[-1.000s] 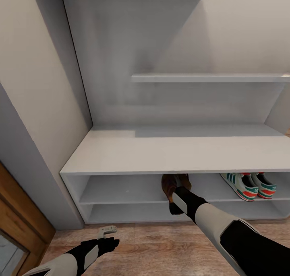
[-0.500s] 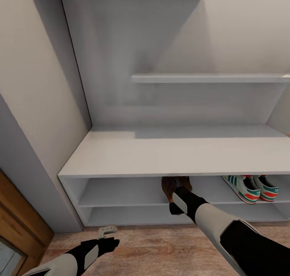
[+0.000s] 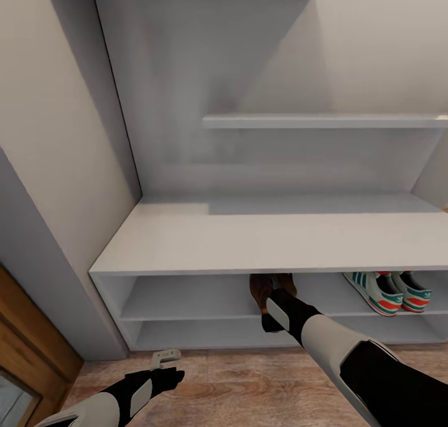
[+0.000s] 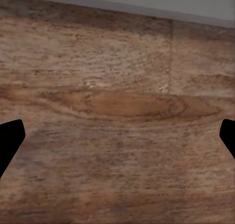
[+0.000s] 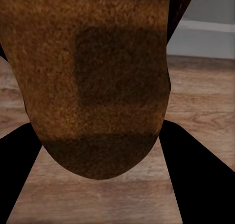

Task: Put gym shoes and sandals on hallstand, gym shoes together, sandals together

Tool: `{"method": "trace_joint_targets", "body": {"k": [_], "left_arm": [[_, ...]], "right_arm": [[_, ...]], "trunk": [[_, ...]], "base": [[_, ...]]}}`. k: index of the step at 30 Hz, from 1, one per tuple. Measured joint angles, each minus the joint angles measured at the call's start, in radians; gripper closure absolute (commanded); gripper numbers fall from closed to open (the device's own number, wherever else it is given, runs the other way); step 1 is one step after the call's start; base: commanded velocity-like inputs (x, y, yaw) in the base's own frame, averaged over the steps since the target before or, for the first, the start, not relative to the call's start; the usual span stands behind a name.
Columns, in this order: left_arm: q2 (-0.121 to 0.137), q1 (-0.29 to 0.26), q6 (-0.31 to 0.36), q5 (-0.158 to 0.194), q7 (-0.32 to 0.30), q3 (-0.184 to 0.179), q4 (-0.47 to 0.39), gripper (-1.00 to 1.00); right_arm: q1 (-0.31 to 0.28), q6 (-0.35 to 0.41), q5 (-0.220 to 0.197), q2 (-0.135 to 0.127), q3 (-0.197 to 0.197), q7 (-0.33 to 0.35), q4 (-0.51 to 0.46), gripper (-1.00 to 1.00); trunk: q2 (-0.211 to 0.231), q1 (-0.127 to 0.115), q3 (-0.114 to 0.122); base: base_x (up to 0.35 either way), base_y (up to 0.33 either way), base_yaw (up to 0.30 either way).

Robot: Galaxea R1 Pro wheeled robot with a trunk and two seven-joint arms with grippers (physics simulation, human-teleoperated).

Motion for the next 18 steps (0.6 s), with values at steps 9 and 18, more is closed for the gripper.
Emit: {"method": "trace_joint_targets", "body": {"k": [9, 18], "left_arm": [[0.0, 0.0, 0.0, 0.0, 0.0, 0.0, 0.0, -1.0], [0.0, 0.0, 0.0, 0.0, 0.0, 0.0, 0.0, -1.0]], "right_arm": [[0.0, 0.0, 0.0, -0.001, 0.0, 0.0, 0.0, 1.0], [0.0, 0.0, 0.0, -0.001, 0.0, 0.0, 0.0, 1.0]], "trunk": [[0.0, 0.0, 0.0], [0.0, 0.0, 0.0]], "base": [[0.01, 0.0, 0.0], [0.0, 0.0, 0.0]]}}
